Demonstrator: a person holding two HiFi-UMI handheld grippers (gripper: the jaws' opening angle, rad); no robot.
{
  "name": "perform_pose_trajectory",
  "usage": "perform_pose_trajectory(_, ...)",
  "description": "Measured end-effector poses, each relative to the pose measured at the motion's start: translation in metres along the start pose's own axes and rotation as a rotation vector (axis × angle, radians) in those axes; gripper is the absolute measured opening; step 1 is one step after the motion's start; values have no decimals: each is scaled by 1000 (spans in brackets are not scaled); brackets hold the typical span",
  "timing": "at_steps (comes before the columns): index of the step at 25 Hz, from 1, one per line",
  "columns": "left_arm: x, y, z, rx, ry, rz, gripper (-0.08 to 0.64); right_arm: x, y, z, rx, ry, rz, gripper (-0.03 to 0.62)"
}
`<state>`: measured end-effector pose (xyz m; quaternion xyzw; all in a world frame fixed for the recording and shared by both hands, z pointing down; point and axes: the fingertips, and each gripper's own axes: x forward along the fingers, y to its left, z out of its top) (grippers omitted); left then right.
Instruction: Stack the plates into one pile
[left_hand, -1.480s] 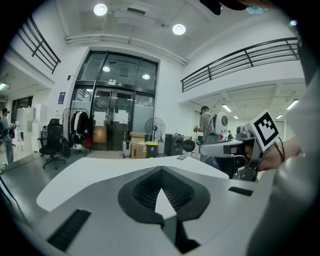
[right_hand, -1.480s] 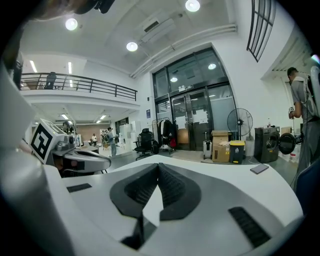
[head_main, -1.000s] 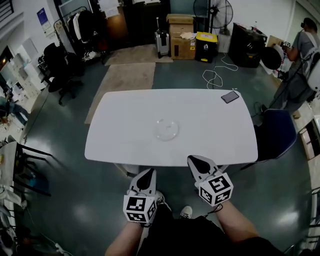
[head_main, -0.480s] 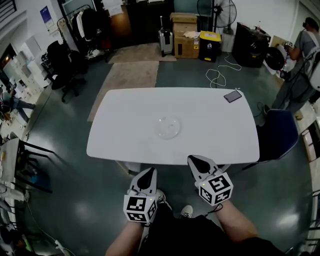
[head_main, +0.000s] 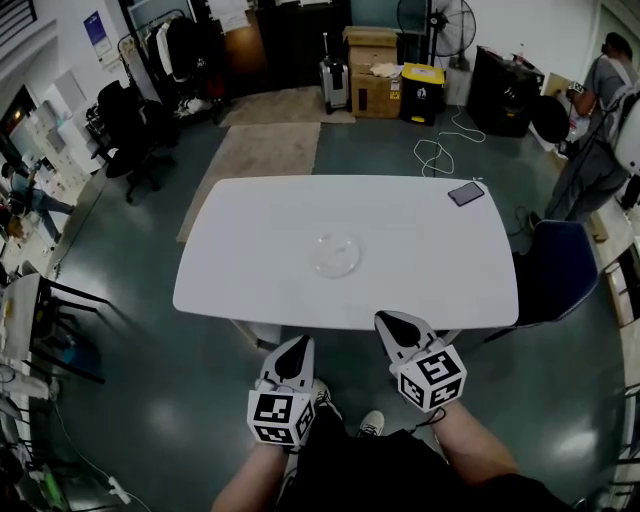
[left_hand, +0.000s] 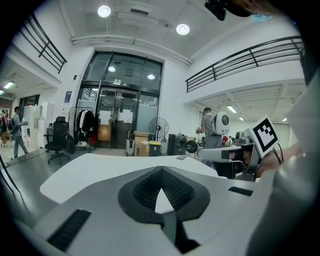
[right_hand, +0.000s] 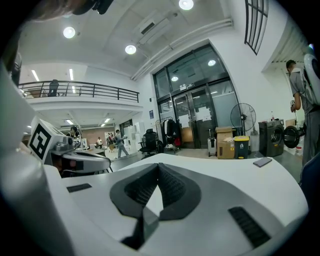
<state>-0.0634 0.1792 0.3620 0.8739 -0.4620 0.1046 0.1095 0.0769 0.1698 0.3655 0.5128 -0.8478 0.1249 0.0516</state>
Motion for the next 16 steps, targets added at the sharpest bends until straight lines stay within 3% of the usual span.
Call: perform_pose_trajectory(16, -8, -1, -5, -19, -13, 21, 17, -5, 6, -4, -16, 11, 25, 17)
